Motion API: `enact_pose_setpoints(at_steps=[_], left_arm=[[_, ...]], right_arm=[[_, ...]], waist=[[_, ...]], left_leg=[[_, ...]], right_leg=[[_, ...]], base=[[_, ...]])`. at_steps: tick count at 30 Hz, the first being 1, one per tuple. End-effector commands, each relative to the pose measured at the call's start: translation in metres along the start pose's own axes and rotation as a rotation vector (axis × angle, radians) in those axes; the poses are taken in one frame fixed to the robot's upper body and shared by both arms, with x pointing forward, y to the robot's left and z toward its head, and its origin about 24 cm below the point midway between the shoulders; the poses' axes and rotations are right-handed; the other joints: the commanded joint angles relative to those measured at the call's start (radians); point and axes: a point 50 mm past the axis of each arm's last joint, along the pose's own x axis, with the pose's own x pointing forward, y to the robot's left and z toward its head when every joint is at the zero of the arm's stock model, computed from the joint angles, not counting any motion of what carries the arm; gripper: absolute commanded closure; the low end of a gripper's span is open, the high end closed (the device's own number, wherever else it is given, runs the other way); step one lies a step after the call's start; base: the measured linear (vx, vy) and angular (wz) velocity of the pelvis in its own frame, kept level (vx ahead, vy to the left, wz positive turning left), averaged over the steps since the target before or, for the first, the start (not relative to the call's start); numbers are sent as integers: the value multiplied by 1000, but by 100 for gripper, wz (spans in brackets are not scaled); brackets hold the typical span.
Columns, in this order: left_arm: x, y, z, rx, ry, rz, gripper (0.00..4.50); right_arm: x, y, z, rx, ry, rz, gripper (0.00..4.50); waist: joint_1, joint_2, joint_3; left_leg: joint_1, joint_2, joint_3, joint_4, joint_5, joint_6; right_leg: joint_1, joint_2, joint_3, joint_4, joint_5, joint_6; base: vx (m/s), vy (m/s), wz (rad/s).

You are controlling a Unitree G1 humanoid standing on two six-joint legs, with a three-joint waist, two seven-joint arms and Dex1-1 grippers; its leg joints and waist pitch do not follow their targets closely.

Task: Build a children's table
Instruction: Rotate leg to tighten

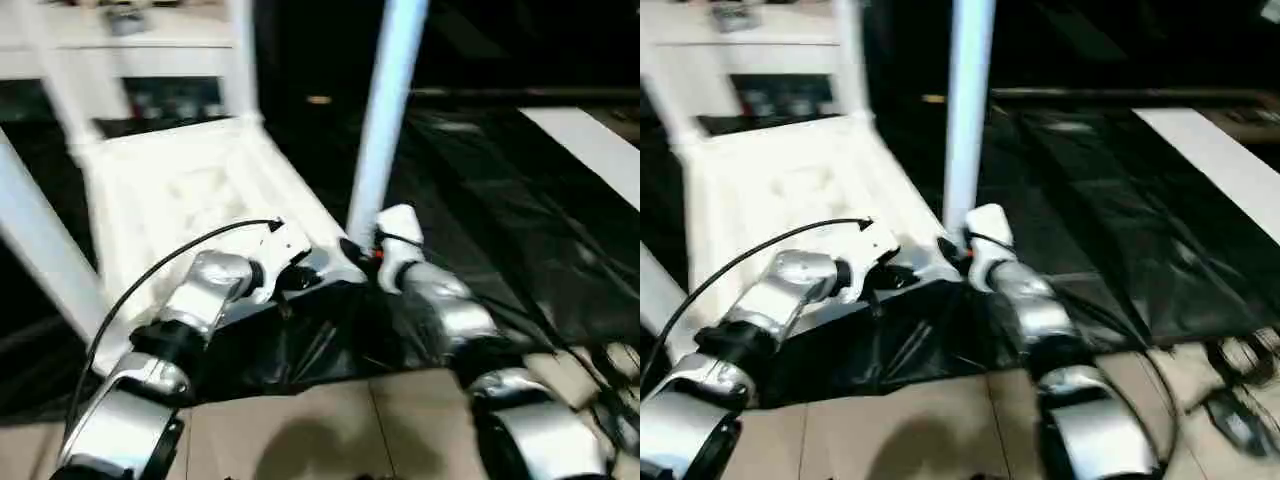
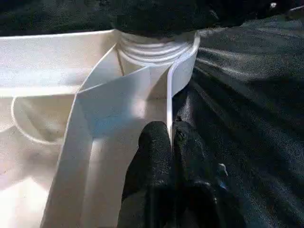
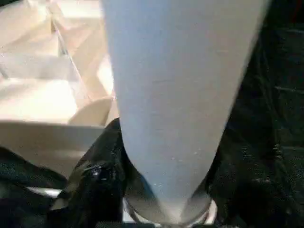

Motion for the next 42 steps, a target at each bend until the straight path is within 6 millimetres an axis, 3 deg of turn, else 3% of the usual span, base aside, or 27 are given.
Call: enact_pose_setpoints(at_steps=[1,2,3,4,6,7,8,9,10,12,14,15,17,19,20,21,24,25,27,32,35,37,38,40,41,42], left_arm=[[7,-7,28,109,-84,-56,450],[0,-3,24,130,-86,-71,450],[0,-3,24,130,-86,-71,450],[-4,-2,21,132,-86,-86,450],[-8,-1,18,135,-87,-99,450],[-14,0,14,143,-98,-125,450],[-15,0,14,142,-98,-127,450],[-19,1,11,140,-98,-143,450],[-22,2,9,143,-97,-157,450],[-31,4,4,153,-87,-187,450],[-37,3,2,179,-99,-234,450],[-41,1,2,185,-121,-277,450],[-46,0,3,173,-145,-311,450],[-48,1,3,172,-149,-314,450],[-51,3,1,180,-137,-305,450],[-54,6,-3,189,-116,-270,450],[-56,11,-5,190,-102,-214,422],[-59,12,-4,174,-120,-219,406],[-64,12,-2,164,-141,-245,392],[-87,20,9,201,-205,-244,360],[-101,27,16,176,-267,-196,360],[-106,28,18,157,-288,-175,360],[-110,29,19,134,-324,-107,360],[-112,31,17,88,-394,93,360],[-108,34,12,-19,-426,285,360],[-104,29,4,-115,-486,456,360]], right_arm=[[11,36,7,41,-42,219,176],[4,30,6,25,-42,264,165],[4,30,6,25,-42,264,165],[-1,26,4,11,-38,298,143],[-6,20,2,-10,-27,322,130],[-13,13,-2,-38,-5,359,119],[-14,13,-2,-42,-3,363,107],[-18,8,-4,-71,16,387,97],[-21,5,-6,-93,31,403,91],[-27,-4,-8,-176,75,422,74],[-32,-9,-8,-210,96,458,62],[-34,-11,-7,-224,104,476,62],[-37,-13,-4,-234,105,508,62],[-39,-14,-3,-239,104,523,62],[-42,-15,-1,-250,101,550,62],[-46,-14,1,-255,94,581,62],[-49,-14,3,-247,84,606,56],[-52,-13,4,-249,73,618,54],[-55,-14,5,-254,64,629,54],[-71,-25,12,-263,23,602,54],[-81,-31,16,-257,2,568,54],[-85,-33,17,-247,-7,551,54],[-90,-36,17,-219,-12,522,54],[-100,-39,17,-181,-24,442,54],[-104,-42,15,-165,-46,346,54],[-104,-45,14,-150,-82,180,54]], waist=[[-13,6,-48],[-10,9,-52],[-10,9,-52],[-1,-1,-57],[5,1,-62],[12,-7,-70],[12,-7,-70],[22,-7,-70],[29,-13,-73],[44,-18,-78],[56,-17,-87],[56,-17,-87],[73,-20,-94],[83,-21,-96],[88,-21,-95],[93,-19,-87],[97,-16,-80],[96,-16,-77],[98,-19,-76],[105,-21,-76],[110,-11,-78],[112,-13,-79],[113,-9,-78],[110,-15,-77],[109,-27,-74],[111,-20,-75]], left_leg=[[29,15,-13,-75,-617,1],[10,14,-15,-77,-551,11],[10,14,-15,-77,-551,11],[3,21,-13,-82,-502,18],[-3,24,-9,-84,-458,23],[-22,27,-1,-85,-357,40],[-22,27,-1,-85,-357,40],[-15,26,13,-78,-307,56],[-20,23,19,-73,-272,64],[-10,21,31,-65,-217,71],[-23,23,37,-59,-104,106],[-23,23,37,-59,-104,106],[-27,21,42,-45,-3,153],[-31,20,42,-38,30,178],[-32,22,43,-37,24,183],[-32,24,43,-41,-22,173],[-27,30,41,-50,-108,119],[-25,29,40,-54,-160,78],[-23,28,40,-57,-179,58],[-27,26,39,-58,-181,43],[-27,24,38,-56,-166,42],[-27,26,39,-56,-156,42],[-28,27,38,-56,-164,41],[-31,28,36,-57,-175,33],[-33,25,38,-56,-179,38],[-29,30,38,-54,-172,29]], right_leg=[[13,-71,16,-98,-643,-45],[26,-77,22,-96,-646,-41],[26,-77,22,-96,-646,-41],[24,-78,39,-80,-581,-72],[23,-77,53,-67,-510,-109],[26,-71,71,-38,-372,-167],[26,-71,71,-38,-372,-167],[16,-68,80,-30,-326,-205],[17,-65,88,-21,-303,-218],[7,-60,102,-10,-254,-236],[20,-56,106,21,-88,-277],[20,-56,106,21,-88,-277],[20,-52,107,48,85,-310],[17,-51,106,57,131,-313],[15,-51,104,56,113,-309],[13,-51,102,46,36,-293],[11,-51,102,30,-112,-250],[10,-50,102,19,-199,-226],[9,-52,104,14,-241,-209],[10,-51,106,13,-264,-187],[10,-47,104,18,-231,-191],[10,-46,104,22,-194,-205],[11,-46,104,21,-188,-207],[13,-45,103,20,-216,-194],[12,-44,101,13,-236,-184],[7,-46,101,13,-237,-183]], base=[[0,0,0],[0,0,0],[0,0,0],[0,0,0],[0,0,0],[0,0,0],[0,0,0],[0,0,0],[0,0,0],[68,-43,9],[76,-46,10],[65,-41,-1],[58,-38,0],[0,0,0],[0,0,0],[0,0,0],[0,0,0],[0,0,0],[0,0,0],[0,0,0],[0,0,0],[0,0,0],[0,0,0],[0,0,0],[0,0,0],[0,0,0]])
